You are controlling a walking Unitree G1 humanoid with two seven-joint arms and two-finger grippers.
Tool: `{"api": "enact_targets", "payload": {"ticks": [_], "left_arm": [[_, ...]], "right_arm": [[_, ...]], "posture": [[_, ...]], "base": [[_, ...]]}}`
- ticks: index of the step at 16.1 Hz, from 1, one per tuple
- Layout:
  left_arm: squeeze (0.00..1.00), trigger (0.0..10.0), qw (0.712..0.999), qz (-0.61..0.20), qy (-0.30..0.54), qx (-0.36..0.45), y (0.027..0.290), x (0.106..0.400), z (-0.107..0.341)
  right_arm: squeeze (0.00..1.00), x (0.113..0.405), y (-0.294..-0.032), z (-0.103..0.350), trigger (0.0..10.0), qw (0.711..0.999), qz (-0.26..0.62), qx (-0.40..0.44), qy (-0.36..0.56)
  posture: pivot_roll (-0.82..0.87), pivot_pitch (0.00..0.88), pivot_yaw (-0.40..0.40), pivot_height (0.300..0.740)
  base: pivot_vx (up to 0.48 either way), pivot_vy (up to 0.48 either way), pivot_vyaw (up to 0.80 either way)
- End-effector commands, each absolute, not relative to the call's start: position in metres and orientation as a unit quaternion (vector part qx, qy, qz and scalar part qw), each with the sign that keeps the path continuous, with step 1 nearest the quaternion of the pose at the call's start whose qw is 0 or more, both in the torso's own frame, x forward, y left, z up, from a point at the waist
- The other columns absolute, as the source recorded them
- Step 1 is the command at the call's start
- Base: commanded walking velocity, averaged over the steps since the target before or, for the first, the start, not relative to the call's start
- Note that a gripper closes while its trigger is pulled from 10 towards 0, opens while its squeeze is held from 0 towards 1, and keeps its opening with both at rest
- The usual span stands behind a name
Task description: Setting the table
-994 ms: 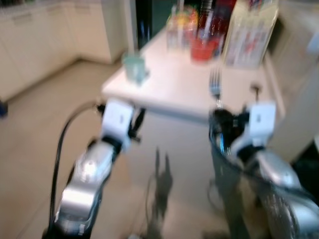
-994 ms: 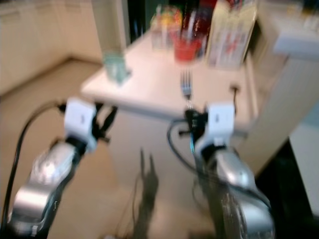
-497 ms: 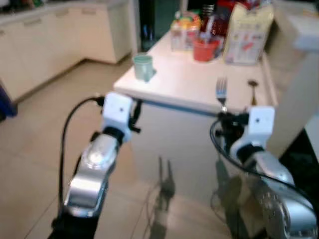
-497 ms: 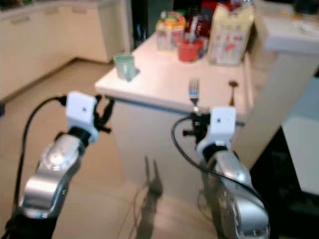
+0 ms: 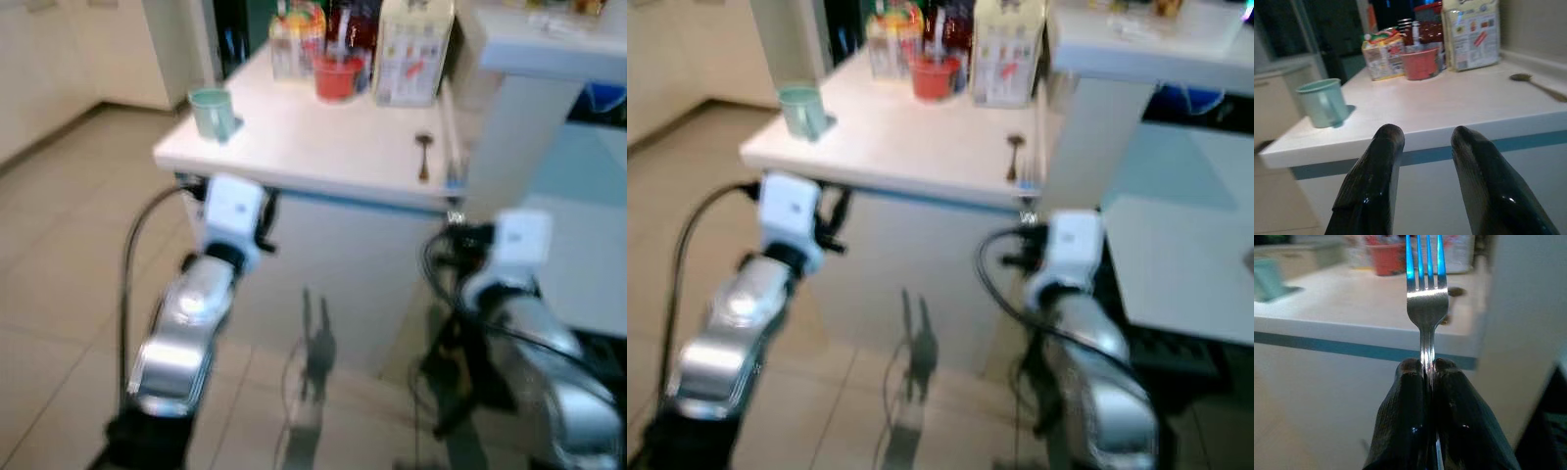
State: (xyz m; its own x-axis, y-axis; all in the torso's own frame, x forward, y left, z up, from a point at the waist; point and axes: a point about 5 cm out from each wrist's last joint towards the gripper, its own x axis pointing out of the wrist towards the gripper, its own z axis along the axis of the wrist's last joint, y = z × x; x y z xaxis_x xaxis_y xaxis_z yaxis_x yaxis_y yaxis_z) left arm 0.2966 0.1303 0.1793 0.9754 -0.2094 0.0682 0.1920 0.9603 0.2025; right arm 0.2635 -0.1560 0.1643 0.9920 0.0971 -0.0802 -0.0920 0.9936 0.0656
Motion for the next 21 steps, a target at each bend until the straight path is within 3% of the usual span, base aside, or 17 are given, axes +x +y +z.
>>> {"api": "enact_targets", "payload": {"ticks": [1, 7, 21], "left_arm": [[0.00, 10.0, 0.989, -0.103, -0.047, 0.096, 0.127, 0.297, 0.179], [0.00, 10.0, 0.987, -0.120, -0.045, 0.101, 0.119, 0.295, 0.178], [0.00, 10.0, 0.987, -0.123, -0.045, 0.095, 0.107, 0.297, 0.175]], "right_arm": [[0.00, 0.265, -0.163, 0.168, 10.0, 0.999, 0.031, 0.020, 0.030], [0.00, 0.268, -0.173, 0.171, 10.0, 0.999, 0.011, 0.016, 0.027], [0.00, 0.277, -0.182, 0.170, 10.0, 0.999, -0.007, -0.041, 0.016]], "posture": [[-0.03, 0.000, 0.005, 0.740], [-0.04, 0.000, 0.015, 0.740], [-0.03, 0.000, 0.017, 0.740]], "base": [[0.000, -0.371, 0.00], [0.000, -0.380, -0.61], [0.000, -0.424, 0.00]]}}
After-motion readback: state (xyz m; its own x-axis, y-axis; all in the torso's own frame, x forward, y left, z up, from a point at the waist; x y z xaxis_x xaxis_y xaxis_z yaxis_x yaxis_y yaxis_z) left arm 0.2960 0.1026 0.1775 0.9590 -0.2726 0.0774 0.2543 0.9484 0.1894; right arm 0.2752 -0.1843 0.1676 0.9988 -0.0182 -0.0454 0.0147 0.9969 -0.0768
